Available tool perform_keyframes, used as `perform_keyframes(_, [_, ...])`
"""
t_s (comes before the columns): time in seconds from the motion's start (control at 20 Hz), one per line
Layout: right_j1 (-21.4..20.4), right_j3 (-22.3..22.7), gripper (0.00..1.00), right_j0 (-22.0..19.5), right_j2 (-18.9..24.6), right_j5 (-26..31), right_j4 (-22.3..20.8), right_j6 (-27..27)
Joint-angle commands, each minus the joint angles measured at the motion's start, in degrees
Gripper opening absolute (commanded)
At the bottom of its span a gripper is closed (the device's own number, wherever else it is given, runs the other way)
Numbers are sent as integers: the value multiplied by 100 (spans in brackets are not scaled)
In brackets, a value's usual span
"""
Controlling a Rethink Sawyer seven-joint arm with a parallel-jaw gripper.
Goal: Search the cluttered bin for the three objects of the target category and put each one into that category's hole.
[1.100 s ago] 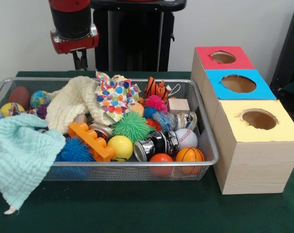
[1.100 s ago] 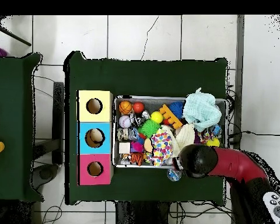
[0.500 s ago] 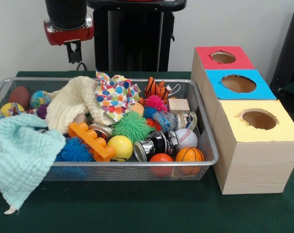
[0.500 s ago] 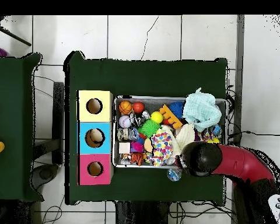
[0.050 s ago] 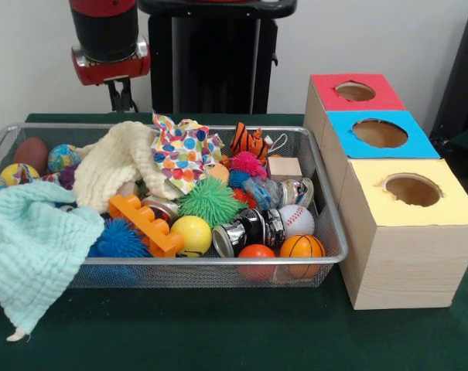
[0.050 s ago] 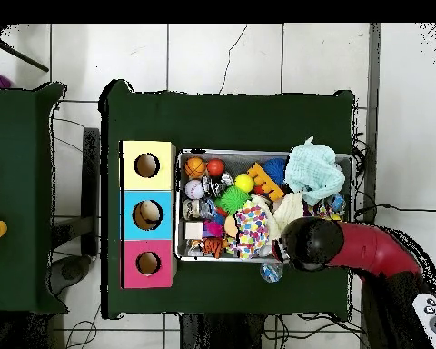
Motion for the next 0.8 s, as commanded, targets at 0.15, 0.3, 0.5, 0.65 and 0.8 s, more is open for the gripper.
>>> perform_keyframes(0.15, [1279,-313,0,-290,275,-648,-266,-27])
perform_keyframes(0.3, [1372,-232,0,-343,198,-715,-271,69])
perform_keyframes(0.5, [1536,-122,0,-441,89,-927,-302,210])
perform_keyframes(0.65, [1534,-91,0,-455,41,-948,-302,214])
perform_keyframes(0.8, [1376,-74,0,-419,2,-791,-284,183])
